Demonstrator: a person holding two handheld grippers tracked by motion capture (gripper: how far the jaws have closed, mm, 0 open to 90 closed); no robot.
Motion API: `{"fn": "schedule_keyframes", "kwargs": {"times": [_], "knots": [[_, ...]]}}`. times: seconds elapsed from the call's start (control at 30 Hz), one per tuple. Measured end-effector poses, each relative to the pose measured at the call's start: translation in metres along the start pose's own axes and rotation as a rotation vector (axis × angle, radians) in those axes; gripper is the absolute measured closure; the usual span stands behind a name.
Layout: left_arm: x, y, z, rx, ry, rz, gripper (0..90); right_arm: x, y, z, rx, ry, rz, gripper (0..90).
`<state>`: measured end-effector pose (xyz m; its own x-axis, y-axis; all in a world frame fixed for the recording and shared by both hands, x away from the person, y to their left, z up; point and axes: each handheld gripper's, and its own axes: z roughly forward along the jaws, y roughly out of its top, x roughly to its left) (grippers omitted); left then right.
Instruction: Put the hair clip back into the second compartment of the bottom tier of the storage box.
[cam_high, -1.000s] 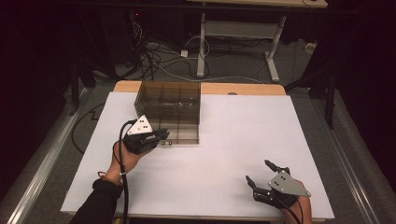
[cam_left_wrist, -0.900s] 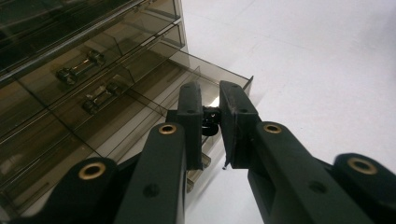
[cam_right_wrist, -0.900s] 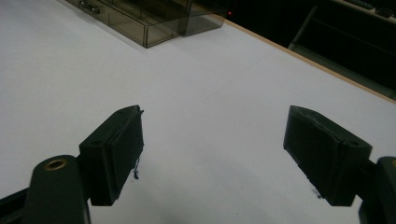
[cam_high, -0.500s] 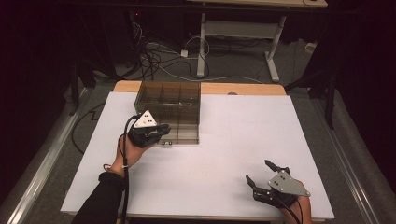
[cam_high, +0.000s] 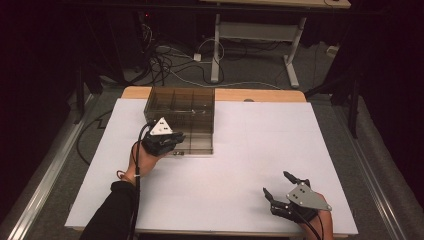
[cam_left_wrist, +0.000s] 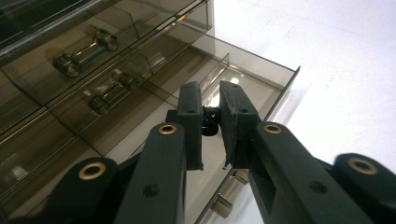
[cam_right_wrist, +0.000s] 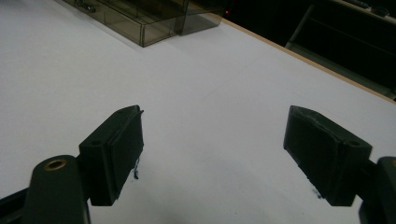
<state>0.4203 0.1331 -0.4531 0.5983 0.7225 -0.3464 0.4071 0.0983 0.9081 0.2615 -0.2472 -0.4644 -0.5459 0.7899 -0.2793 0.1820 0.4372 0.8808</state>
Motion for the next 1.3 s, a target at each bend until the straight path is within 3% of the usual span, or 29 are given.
{"fn": "schedule_keyframes", "kwargs": {"times": [1.3], "knots": [[0.0019, -0.0065, 0.0024, 0.019, -0.003, -0.006, 77.0, 0.0013, -0.0003, 0.0002, 0.003, 0.009, -0.013, 20.0]]}}
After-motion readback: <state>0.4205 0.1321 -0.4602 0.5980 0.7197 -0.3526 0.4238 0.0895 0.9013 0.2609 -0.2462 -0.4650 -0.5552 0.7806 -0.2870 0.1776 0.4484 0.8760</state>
